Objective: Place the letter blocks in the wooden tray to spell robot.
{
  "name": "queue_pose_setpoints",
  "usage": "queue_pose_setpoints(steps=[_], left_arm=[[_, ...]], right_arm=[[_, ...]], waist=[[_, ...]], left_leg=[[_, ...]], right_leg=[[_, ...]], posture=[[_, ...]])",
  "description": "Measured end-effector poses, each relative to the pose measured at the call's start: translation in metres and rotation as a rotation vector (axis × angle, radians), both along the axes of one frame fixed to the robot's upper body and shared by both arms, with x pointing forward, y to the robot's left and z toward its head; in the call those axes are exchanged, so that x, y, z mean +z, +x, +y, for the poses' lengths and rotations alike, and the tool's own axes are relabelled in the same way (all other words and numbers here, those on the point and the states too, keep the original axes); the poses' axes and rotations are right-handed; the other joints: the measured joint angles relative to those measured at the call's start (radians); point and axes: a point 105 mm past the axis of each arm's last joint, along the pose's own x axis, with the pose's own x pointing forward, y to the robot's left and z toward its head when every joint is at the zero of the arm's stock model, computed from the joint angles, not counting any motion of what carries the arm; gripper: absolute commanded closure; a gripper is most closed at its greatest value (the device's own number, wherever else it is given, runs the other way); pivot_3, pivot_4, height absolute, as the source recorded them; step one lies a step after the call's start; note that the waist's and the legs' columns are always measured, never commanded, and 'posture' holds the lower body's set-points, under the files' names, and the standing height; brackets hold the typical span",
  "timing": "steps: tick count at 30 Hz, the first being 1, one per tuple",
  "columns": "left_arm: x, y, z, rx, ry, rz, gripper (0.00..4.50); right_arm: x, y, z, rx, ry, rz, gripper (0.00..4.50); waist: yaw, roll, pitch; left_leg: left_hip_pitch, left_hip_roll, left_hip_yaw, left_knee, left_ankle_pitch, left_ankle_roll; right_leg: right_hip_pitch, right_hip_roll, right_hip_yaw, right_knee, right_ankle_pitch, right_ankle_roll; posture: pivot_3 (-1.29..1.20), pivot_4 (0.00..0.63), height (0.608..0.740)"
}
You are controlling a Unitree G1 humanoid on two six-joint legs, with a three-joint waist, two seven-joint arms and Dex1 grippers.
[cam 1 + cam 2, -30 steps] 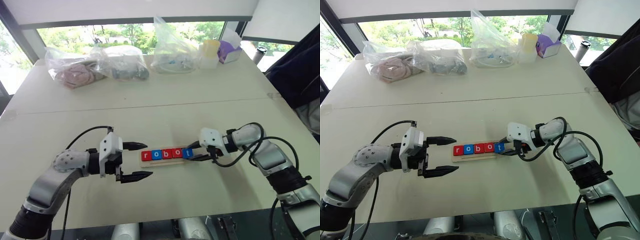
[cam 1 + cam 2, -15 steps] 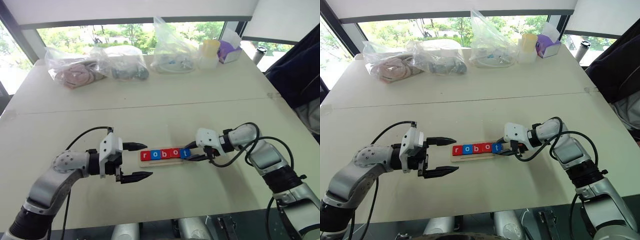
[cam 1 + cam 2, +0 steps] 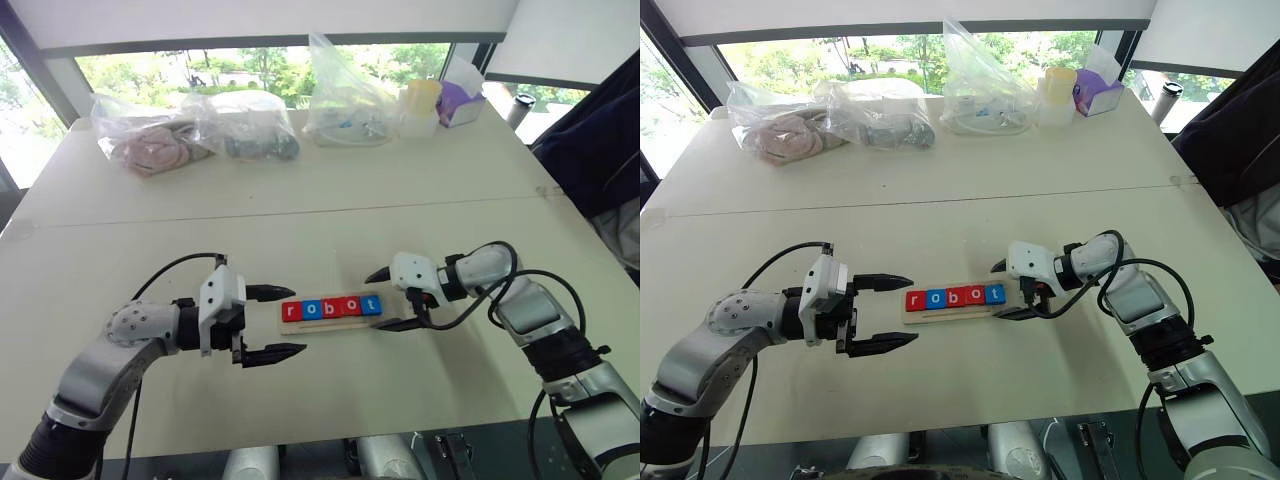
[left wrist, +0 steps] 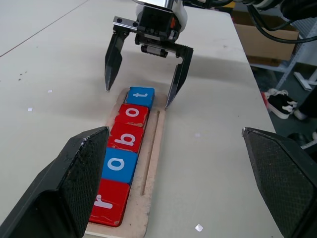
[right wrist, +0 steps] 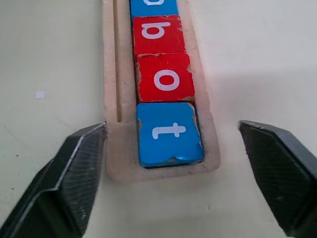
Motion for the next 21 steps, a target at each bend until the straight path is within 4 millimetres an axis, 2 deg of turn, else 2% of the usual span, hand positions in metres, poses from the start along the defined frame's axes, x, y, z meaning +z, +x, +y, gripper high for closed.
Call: queue_pose_setpoints(steps=[6,21], left_arm=[[0.001,0.0,-0.001,-0.004,-0.004,-0.004,0.0],[0.004,0.002,-0.003,-0.011,-0.008,-0.015,0.0]], right_arm=[[0.017,0.003,-0.004,-0.048,0.04,-0.036,0.02],[0.002,0.009,-0.017,-0.102,0.012,-0.038,0.02]], waist=[[0.001,0.0,0.0],[0.0,0.0,0.0]], left_leg=[[0.0,0.0,0.0,0.0,0.0,0.0],[0.0,0.0,0.0,0.0,0.0,0.0]], right_leg=[[0.0,0.0,0.0,0.0,0.0,0.0],[0.0,0.0,0.0,0.0,0.0,0.0]], posture=[[0.0,0.15,0.74],[0.0,0.15,0.74]])
